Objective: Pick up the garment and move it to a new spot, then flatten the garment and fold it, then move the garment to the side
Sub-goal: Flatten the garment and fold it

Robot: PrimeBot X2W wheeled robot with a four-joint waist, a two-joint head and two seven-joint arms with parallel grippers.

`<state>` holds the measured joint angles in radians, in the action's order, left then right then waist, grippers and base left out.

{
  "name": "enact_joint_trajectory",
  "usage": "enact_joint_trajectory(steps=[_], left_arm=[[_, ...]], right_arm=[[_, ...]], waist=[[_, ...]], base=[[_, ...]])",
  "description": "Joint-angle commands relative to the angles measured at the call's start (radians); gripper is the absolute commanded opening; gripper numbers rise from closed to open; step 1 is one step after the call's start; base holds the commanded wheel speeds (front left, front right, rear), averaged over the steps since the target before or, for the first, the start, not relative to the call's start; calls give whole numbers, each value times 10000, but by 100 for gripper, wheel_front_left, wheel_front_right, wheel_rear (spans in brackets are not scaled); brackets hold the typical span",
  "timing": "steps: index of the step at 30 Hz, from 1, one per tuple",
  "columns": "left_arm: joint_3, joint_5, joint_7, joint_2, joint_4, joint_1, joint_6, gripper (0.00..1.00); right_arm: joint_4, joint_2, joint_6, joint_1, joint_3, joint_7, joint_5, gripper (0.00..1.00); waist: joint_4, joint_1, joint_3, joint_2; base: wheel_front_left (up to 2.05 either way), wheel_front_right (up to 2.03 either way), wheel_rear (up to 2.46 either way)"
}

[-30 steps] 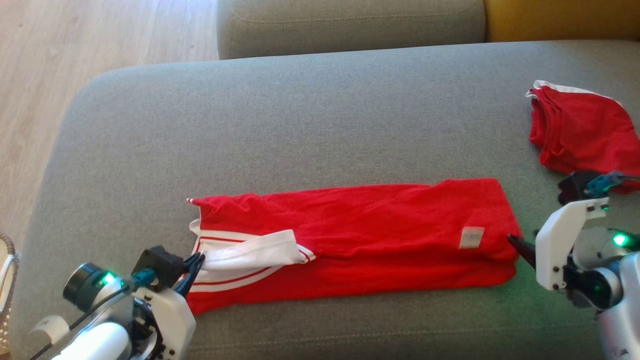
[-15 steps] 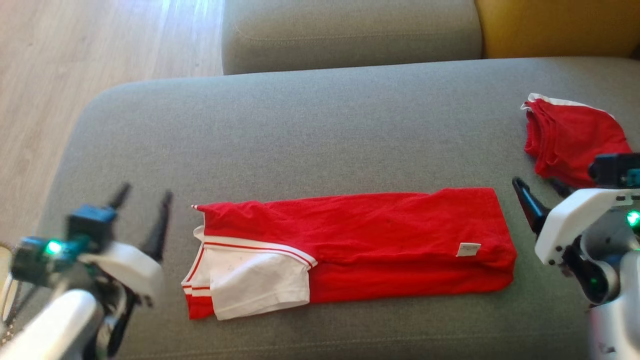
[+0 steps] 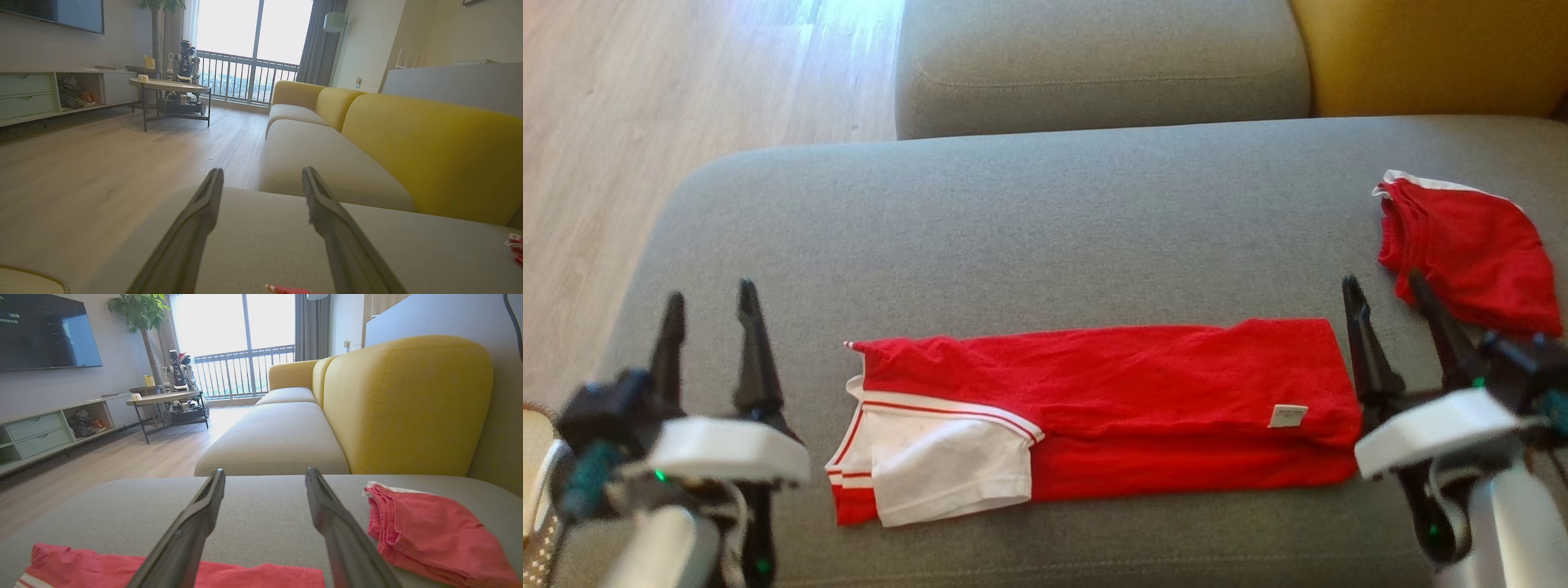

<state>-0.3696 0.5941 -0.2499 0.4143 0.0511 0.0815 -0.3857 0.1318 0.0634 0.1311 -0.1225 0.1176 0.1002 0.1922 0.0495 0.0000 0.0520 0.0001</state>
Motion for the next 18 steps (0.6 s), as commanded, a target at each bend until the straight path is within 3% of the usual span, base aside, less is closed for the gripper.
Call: enact_joint_trajectory(steps=[1,8,18], left_arm=[[598,-276,-114,-62,356,183,108,100],[1744,-1945,-116,-1739,386,-1344,984,100],[2716,-3536,-117,-2816,-220,-1980,2484,100]], right_arm=[[-283,-8,-4,-186,-241,356,-136,100],[199,-123,-4,510,-317,1339,-993,100],[984,-129,-4,591,-180,1535,-703,100]], waist=[[3,0,17,-1],[-143,0,63,-1],[-154,0,3,-1]], base=[[0,0,0],[0,0,0],[0,0,0]])
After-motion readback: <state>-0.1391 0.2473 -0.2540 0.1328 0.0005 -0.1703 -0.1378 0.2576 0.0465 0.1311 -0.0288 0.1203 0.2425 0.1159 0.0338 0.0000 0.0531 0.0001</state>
